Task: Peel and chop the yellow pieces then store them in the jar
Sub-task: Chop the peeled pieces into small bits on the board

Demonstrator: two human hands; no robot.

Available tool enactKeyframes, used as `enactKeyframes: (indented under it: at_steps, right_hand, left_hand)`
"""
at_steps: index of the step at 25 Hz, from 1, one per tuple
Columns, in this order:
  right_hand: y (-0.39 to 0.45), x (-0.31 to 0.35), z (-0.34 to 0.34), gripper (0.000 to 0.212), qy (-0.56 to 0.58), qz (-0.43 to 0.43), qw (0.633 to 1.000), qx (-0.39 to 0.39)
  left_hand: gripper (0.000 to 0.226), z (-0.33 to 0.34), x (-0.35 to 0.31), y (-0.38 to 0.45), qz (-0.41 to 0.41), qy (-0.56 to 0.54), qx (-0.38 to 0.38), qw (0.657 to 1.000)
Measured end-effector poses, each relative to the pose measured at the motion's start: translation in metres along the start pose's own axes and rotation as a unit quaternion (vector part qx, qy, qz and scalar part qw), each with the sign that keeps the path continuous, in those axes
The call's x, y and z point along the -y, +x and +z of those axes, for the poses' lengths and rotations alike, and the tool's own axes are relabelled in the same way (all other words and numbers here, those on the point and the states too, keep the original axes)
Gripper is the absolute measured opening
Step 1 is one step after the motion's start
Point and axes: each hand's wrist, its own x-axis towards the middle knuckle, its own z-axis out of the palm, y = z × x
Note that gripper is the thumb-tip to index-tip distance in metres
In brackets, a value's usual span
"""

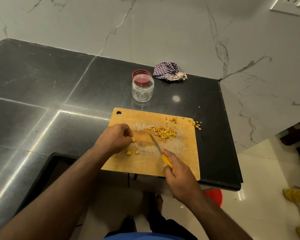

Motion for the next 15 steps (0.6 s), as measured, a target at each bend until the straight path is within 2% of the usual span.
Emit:
enactKeyframes:
  at_steps: [6,15]
  right_hand:
    - [0.001,0.0,-0.001,0.049,0.01,0.005,1.0,-0.003]
    - [-0.002,0.011,0.007,0.05,0.009,-0.004,0.999,0.043]
  left_hand:
    - [0.006,-0.002,0.0,-0.002,-0.001,-0.045,-0.025,0.999]
    - [0.011,-0.002,-0.005,0.002,-0.029,-0.069,-0.011,0.997]
